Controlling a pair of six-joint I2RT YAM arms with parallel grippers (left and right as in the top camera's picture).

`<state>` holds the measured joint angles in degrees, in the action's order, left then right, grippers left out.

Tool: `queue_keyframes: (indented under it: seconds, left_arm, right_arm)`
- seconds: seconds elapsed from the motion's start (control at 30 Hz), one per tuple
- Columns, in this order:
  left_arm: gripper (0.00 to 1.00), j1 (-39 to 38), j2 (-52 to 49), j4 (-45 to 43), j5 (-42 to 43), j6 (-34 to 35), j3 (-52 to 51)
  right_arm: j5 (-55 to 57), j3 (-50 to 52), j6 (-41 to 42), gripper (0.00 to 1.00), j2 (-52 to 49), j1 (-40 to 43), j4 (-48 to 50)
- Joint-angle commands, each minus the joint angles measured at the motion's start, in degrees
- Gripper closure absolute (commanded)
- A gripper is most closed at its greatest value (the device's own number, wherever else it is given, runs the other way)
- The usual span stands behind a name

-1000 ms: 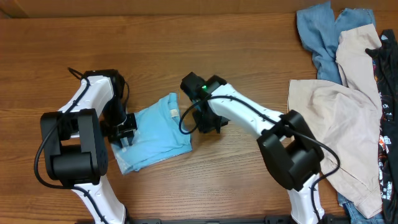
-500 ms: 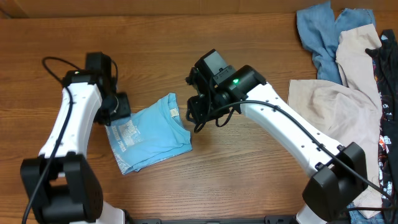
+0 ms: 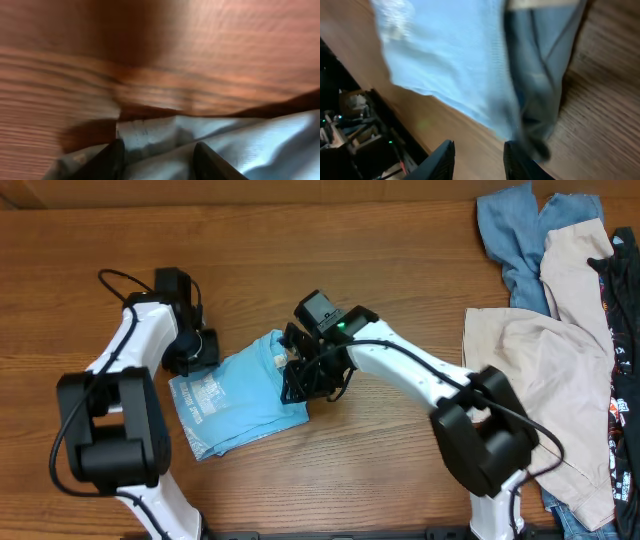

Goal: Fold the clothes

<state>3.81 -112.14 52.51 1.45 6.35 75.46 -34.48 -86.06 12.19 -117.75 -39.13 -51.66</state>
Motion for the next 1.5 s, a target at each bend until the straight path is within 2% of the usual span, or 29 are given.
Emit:
queue_keyframes:
  seconds: [0.0, 0.13, 0.3, 0.43, 0.6, 0.73, 1.0, 1.03, 1.13, 1.2, 1.47]
  left_arm:
    - [0.53, 0.4, -2.9, 3.0, -0.8, -1.8, 0.5]
    - [0.57, 0.4, -4.6, 8.9, -0.8, -1.0, 0.5]
    - [0.65, 0.5, -4.7, 15.6, -0.8, 1.1, 0.5]
    - [0.75, 0.5, -4.7, 20.8, 1.3, 2.7, 0.2]
    - [0.84, 0.5, -4.7, 23.1, 7.0, 0.8, -0.3]
    - [0.84, 0.5, -3.6, 22.3, 11.6, -1.5, -0.3]
    - [0.78, 0.7, 7.0, 15.0, 13.1, -3.4, 0.9]
    - [0.73, 0.7, 8.5, 13.0, 14.4, -3.4, 1.3]
    - [0.41, 0.7, 11.8, 5.4, 20.7, -4.0, 1.5]
    - [0.29, 0.7, 11.8, 2.1, 24.2, -5.2, 1.5]
    - [0.25, 0.7, 2.4, -4.2, 29.0, -9.2, 1.5]
  right_arm:
    - [-1.6, 0.4, -0.2, 0.64, -3.7, -0.3, 0.6]
    - [0.1, 0.4, -0.2, 0.64, -6.3, -0.3, 1.5]
    - [11.4, 0.3, -0.2, 0.64, -6.6, -0.3, 1.7]
    - [20.7, 0.3, -1.4, 0.64, -6.6, 1.0, 3.3]
    - [24.7, -0.1, -7.0, 0.63, -6.6, 3.6, 6.2]
    - [25.5, -2.6, -8.0, 0.59, -6.4, 4.9, 4.4]
    - [27.6, -10.3, -8.2, 0.55, -2.1, 4.9, -3.2]
    - [27.6, -11.2, -8.2, 0.54, -1.1, 4.8, -3.9]
    - [27.9, -13.2, -8.1, 0.52, 2.7, 4.8, -5.7]
    - [30.0, -14.0, -7.7, 0.52, 5.8, 4.8, -6.5]
    - [33.8, -14.6, -7.5, 0.48, 16.5, 5.7, -11.3]
